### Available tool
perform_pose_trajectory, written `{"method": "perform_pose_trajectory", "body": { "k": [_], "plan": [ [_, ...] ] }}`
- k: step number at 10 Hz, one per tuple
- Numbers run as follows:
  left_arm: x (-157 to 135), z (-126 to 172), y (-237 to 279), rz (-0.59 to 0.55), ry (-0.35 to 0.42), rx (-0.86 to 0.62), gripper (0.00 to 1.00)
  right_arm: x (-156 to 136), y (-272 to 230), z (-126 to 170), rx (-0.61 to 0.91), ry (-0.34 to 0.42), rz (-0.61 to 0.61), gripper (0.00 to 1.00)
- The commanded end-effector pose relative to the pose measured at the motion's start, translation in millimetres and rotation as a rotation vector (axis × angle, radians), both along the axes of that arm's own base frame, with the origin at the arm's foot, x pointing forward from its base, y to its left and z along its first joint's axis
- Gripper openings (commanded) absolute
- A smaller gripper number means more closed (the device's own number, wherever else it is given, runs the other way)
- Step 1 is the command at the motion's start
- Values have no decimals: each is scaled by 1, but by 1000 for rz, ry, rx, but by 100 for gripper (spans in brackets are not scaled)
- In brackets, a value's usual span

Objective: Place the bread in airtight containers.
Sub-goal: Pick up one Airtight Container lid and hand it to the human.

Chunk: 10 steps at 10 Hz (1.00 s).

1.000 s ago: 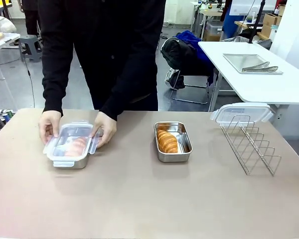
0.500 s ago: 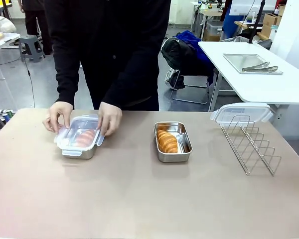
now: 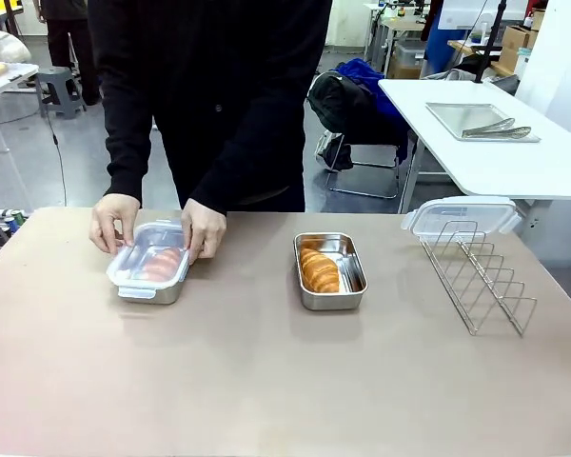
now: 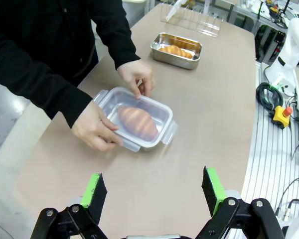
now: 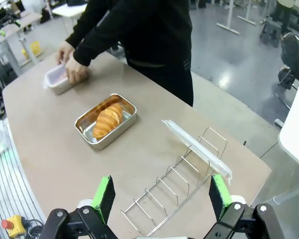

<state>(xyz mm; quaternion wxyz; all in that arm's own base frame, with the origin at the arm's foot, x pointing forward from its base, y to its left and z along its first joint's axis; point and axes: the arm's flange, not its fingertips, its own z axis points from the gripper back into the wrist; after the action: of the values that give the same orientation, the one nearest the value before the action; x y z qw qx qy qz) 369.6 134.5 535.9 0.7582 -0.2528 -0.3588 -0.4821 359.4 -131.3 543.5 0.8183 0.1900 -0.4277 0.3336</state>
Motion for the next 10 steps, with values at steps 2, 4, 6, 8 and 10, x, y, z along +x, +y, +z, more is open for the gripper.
{"method": "perform_pose_trajectory", "body": {
  "k": [2,4,6,8,10],
  "plan": [
    [1,1,-1,-11,-24,-23,100,1,0,2,17,8,-7,100],
    [1,1,-1,-11,-24,-23,100,11,25,4,-143,-29,46,100],
    [1,1,-1,-11,-24,-23,100,34,71,9,-440,-141,184,100],
    [1,1,-1,-11,-24,-23,100,67,115,-6,-696,-209,437,100],
    [1,1,-1,-11,-24,-23,100,88,152,-28,-915,-220,501,100]
  ]
}}
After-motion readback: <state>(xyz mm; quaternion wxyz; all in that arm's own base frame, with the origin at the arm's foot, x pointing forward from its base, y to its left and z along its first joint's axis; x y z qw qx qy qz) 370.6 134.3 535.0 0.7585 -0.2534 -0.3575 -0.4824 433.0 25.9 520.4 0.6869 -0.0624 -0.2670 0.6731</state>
